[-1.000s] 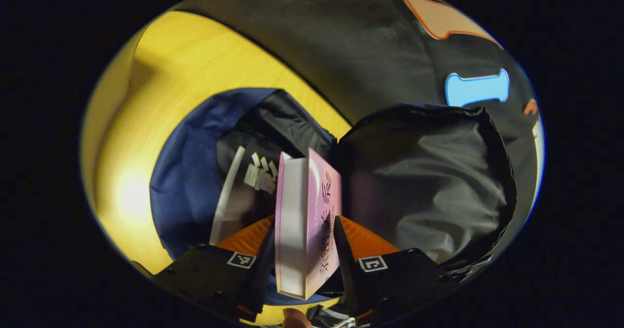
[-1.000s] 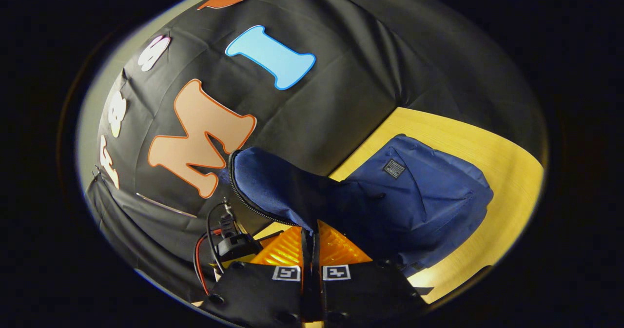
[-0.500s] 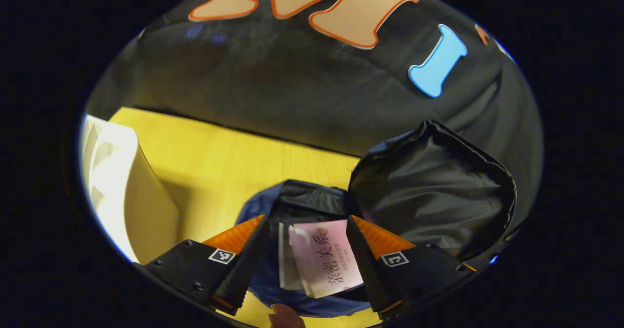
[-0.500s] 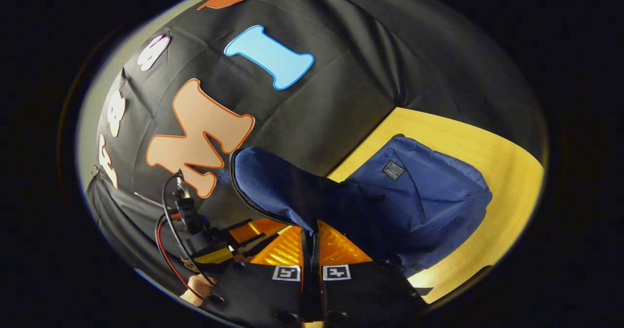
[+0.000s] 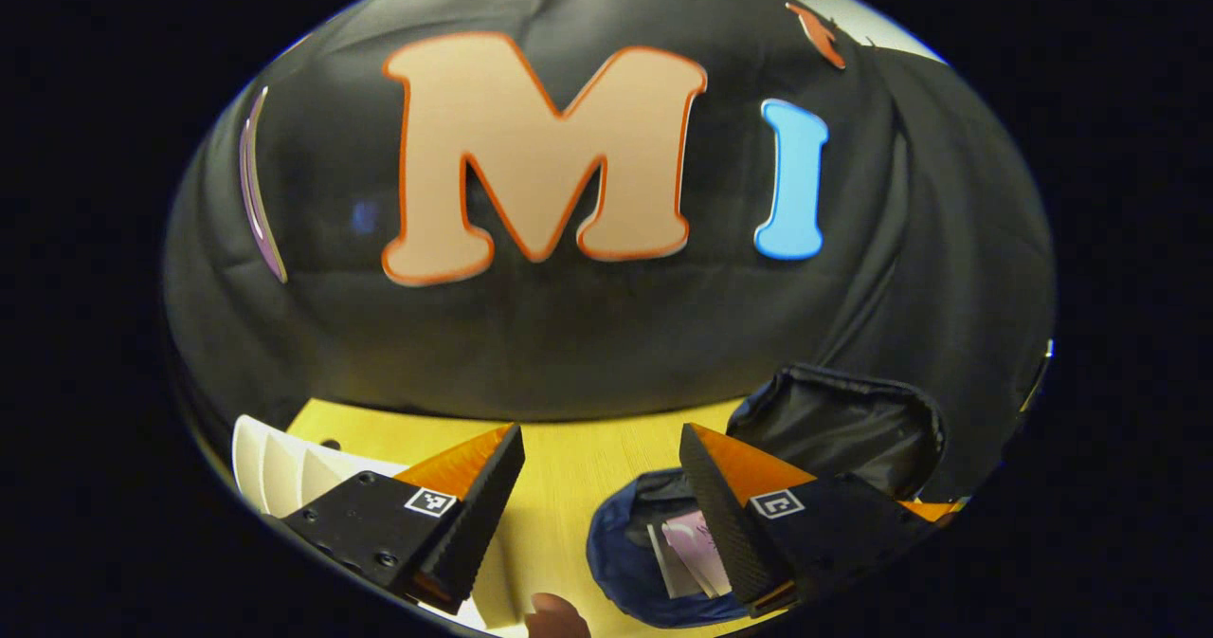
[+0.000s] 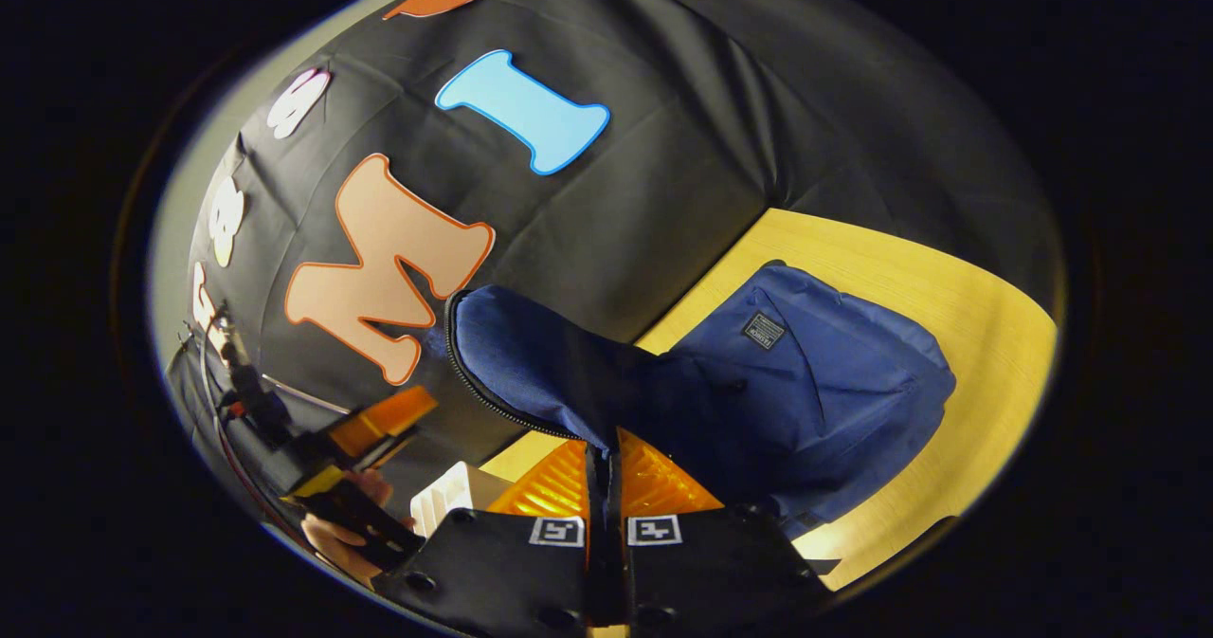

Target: Open the schoolbag, grab two books from the bookshelf and put them into the schoolbag.

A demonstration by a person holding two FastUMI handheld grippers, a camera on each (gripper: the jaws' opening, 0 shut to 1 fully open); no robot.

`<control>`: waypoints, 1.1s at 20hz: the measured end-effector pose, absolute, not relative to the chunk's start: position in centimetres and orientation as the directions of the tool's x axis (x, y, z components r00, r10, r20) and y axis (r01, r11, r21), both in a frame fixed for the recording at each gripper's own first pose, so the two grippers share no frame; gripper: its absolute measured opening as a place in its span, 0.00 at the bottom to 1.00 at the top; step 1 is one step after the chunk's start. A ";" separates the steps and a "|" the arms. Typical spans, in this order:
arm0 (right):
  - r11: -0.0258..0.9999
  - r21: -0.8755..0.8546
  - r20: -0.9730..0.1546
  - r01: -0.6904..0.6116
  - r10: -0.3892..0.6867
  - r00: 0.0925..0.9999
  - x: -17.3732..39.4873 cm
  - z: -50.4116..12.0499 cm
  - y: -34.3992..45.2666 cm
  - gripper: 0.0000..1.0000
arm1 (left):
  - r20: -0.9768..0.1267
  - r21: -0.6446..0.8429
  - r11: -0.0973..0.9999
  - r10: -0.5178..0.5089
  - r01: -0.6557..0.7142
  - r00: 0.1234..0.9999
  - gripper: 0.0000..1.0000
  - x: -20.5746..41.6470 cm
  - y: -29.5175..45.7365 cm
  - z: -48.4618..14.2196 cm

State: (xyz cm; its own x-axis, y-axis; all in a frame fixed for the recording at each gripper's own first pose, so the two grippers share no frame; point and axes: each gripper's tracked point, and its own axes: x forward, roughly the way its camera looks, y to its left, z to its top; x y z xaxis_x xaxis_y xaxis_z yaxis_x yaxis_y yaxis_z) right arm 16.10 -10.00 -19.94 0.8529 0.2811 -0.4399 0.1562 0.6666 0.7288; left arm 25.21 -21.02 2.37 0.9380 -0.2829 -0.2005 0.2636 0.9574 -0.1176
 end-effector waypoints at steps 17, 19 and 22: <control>0.801 0.599 -0.430 0.008 0.313 0.847 13.7 -18.5 -6.3 1.00 | -0.125 -0.069 0.984 -0.171 0.163 0.977 0.96 11.8 -10.5 4.1; 0.833 0.552 -0.410 -0.030 0.302 0.860 13.0 -17.2 -5.8 0.98 | -0.127 -0.039 0.990 -0.143 0.139 0.982 0.96 10.4 -9.6 3.5; 0.875 0.476 -0.380 -0.085 0.292 0.878 11.6 -15.4 -5.1 1.00 | -0.127 -0.032 0.991 -0.130 0.127 0.983 0.95 8.5 -8.8 3.1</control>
